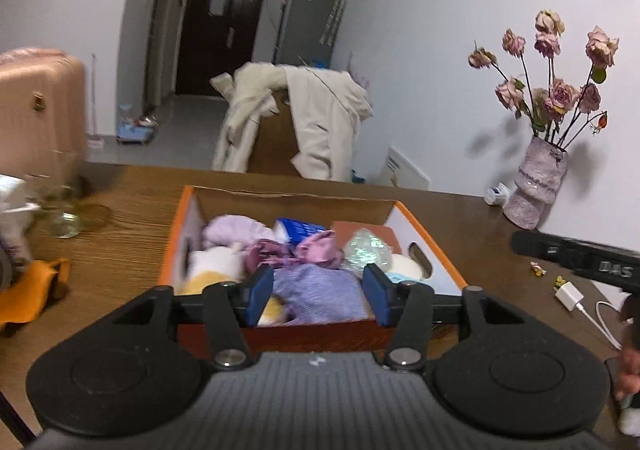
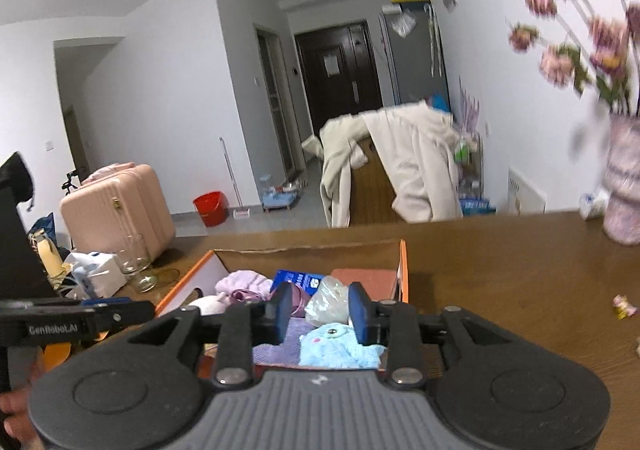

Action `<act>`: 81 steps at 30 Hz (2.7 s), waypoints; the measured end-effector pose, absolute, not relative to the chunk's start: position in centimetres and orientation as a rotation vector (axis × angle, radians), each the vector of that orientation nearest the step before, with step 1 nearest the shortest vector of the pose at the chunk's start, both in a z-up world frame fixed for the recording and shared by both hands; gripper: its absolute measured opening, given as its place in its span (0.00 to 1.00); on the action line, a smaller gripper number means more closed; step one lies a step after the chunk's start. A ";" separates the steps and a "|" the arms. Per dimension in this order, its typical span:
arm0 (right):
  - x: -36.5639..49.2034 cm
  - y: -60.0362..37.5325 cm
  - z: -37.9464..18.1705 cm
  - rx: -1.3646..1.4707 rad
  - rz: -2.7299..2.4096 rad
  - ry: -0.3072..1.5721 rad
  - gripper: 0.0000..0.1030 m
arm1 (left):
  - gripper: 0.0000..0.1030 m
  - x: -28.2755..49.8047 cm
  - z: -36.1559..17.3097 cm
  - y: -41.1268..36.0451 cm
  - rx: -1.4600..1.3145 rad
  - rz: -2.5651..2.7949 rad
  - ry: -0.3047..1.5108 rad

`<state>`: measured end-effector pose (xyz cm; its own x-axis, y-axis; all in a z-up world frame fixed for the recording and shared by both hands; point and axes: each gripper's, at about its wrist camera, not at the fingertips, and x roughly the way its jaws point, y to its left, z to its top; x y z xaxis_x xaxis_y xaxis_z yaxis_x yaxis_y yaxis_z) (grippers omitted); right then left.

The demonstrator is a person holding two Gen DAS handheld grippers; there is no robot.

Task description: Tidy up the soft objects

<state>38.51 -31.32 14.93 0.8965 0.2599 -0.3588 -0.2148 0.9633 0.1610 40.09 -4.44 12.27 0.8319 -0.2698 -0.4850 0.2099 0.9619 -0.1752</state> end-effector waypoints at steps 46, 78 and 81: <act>2.4 -20.8 -0.2 0.006 0.233 0.201 0.98 | 1.00 3.6 1.1 0.8 0.018 -0.085 0.255; 3.2 -20.7 0.2 0.040 0.245 0.180 0.98 | 1.00 4.0 1.6 1.4 0.015 -0.075 0.250; 3.3 -20.8 0.4 0.047 0.243 0.177 0.98 | 1.00 3.9 1.6 1.5 0.014 -0.075 0.247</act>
<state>3.31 -20.81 0.35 0.9551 0.2432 -0.1692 -0.2351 0.9697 0.0672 3.90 1.49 1.62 0.9669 -0.0722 -0.2446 0.0756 0.9971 0.0048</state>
